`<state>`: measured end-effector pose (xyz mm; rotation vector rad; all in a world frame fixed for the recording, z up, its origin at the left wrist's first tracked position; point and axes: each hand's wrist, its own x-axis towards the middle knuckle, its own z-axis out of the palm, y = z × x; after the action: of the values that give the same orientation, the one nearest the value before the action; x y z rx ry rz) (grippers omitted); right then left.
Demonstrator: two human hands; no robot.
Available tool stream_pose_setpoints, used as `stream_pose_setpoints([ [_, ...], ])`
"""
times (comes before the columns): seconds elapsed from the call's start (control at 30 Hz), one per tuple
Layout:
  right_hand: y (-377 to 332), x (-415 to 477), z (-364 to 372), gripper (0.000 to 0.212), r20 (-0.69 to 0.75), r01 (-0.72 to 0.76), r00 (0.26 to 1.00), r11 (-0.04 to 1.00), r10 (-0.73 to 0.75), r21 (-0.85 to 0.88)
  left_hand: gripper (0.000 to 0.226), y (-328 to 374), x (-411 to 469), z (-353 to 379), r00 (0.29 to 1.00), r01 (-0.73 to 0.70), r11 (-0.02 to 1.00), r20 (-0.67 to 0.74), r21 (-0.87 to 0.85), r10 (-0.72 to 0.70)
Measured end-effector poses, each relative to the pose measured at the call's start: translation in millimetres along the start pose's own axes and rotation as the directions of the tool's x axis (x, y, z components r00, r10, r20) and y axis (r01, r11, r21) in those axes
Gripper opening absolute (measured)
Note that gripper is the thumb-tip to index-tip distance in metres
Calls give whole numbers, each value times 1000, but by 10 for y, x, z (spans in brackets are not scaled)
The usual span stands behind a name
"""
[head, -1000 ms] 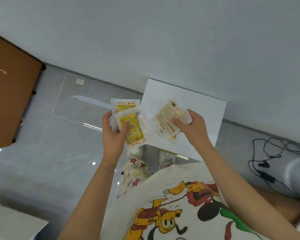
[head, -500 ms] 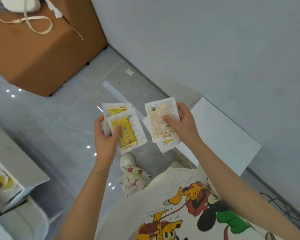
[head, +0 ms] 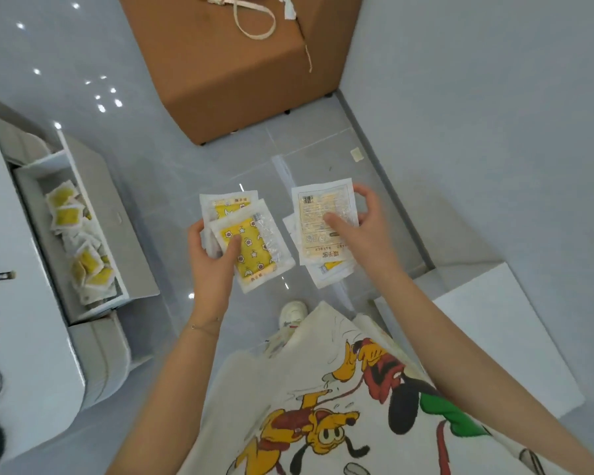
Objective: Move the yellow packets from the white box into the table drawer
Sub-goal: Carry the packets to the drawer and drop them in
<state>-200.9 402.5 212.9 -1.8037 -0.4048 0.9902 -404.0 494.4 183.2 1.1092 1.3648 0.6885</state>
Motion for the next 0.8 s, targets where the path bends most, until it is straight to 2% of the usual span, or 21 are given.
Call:
stream_pose_setpoints([
  [0.2,-377,429,744,46,144,28,989,999,-23,-34,43,108,353,-439,986,49,993,-154,-103,-64],
  [0.33,-620,830,1259,41,281,36,960,997,-15,-70,42,165,654,-736,950,40,989,-302,-140,-81],
  [0.47,-876,1250,1805,36,436,83,900,984,-7,-155,38,228,940,-987,871,16,971,-474,-240,-132],
  [0.57,-1098,1516,2216,35,521,139,853,962,4,-235,44,294,1104,-1156,792,12,945,-574,-326,-208],
  [0.67,-1310,1718,2642,37,620,197,785,938,25,-286,51,308,1222,-1313,705,-10,929,-661,-370,-256],
  [0.8,-1539,1893,3218,38,721,289,693,909,20,-302,46,297,1345,-1534,589,-60,894,-739,-443,-327],
])
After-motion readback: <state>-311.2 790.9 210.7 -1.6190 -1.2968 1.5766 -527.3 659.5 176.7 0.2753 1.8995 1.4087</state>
